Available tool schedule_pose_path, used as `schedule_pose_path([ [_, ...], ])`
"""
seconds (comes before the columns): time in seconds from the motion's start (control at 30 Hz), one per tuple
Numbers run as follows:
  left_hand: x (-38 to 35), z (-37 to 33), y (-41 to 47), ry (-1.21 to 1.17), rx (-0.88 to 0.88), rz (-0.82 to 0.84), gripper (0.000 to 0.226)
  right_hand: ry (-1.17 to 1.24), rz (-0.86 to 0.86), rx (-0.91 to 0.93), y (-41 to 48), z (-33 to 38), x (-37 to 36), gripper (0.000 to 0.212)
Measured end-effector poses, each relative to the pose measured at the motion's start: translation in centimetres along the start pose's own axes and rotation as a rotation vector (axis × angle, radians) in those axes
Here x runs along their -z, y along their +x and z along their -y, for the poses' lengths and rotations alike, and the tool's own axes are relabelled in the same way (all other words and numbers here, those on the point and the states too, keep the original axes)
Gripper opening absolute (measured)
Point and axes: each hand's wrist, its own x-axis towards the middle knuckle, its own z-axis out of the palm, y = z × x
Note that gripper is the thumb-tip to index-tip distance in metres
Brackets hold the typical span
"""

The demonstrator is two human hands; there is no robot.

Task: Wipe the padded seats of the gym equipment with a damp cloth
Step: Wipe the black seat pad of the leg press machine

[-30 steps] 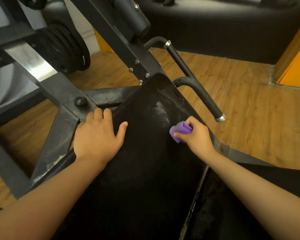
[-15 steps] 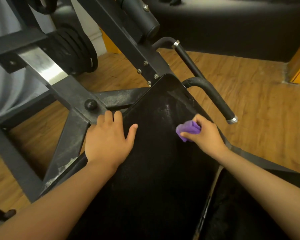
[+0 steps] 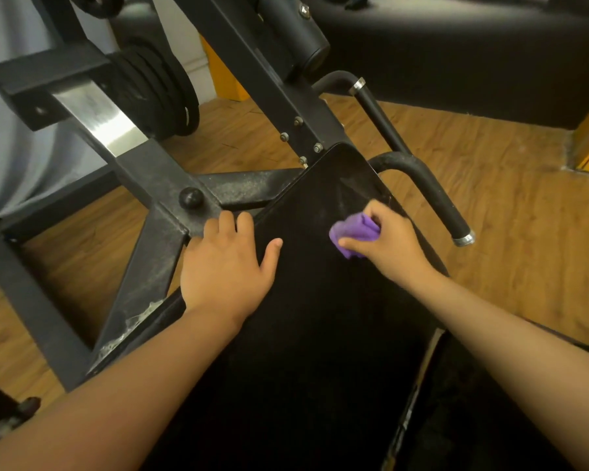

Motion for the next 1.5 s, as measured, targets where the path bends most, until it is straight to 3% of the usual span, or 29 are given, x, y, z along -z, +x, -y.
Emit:
schedule_pose_path([
  [0.13, 0.0, -0.1, 0.0, 0.001, -0.003, 0.001, 0.053, 0.037, 0.012, -0.050, -4.8, -1.6, 0.8, 0.022],
  [0.27, 0.0, 0.0, -0.1, 0.002, -0.005, 0.004, 0.053, 0.122, 0.036, -0.021, -2.9, -0.6, 0.5, 0.018],
  [0.4, -0.1, -0.1, 0.1, -0.003, -0.004, 0.002, 0.053, 0.118, -0.148, 0.048, 3.0, 0.7, -0.4, 0.018],
  [0.57, -0.1, -0.1, 0.1, 0.005, 0.001, -0.003, 0.053, 0.070, -0.284, -0.045, 6.4, 2.6, -0.7, 0.023],
  [0.73, -0.3, -0.1, 0.1, -0.001, -0.008, -0.005, 0.053, 0.145, -0.120, -0.017, 1.1, 0.7, -0.4, 0.023],
  [0.9, -0.3, -0.1, 0.1, -0.009, -0.017, -0.014, 0.053, 0.056, -0.027, -0.051, -3.5, -2.6, 0.5, 0.026],
  [0.97, -0.3, -0.1, 0.1, -0.011, -0.021, -0.023, 0.053, 0.055, -0.044, -0.061, -2.8, -3.1, 0.7, 0.024],
  [1.17, -0.5, -0.1, 0.1, -0.012, -0.024, -0.029, 0.051, 0.158, -0.310, -0.129, 3.2, -0.4, -0.5, 0.022],
  [1.3, -0.5, 0.0, 0.2, -0.011, -0.022, -0.026, 0.050, 0.188, -0.169, 0.026, 1.5, 4.0, -3.6, 0.026],
  [1.4, -0.5, -0.1, 0.2, -0.014, -0.022, -0.026, 0.051, 0.206, -0.053, 0.092, -0.2, 3.6, -3.8, 0.024],
  [1.5, -0.5, 0.0, 0.2, -0.014, -0.020, -0.032, 0.052, 0.125, -0.238, -0.033, 1.7, 1.2, -1.6, 0.022],
])
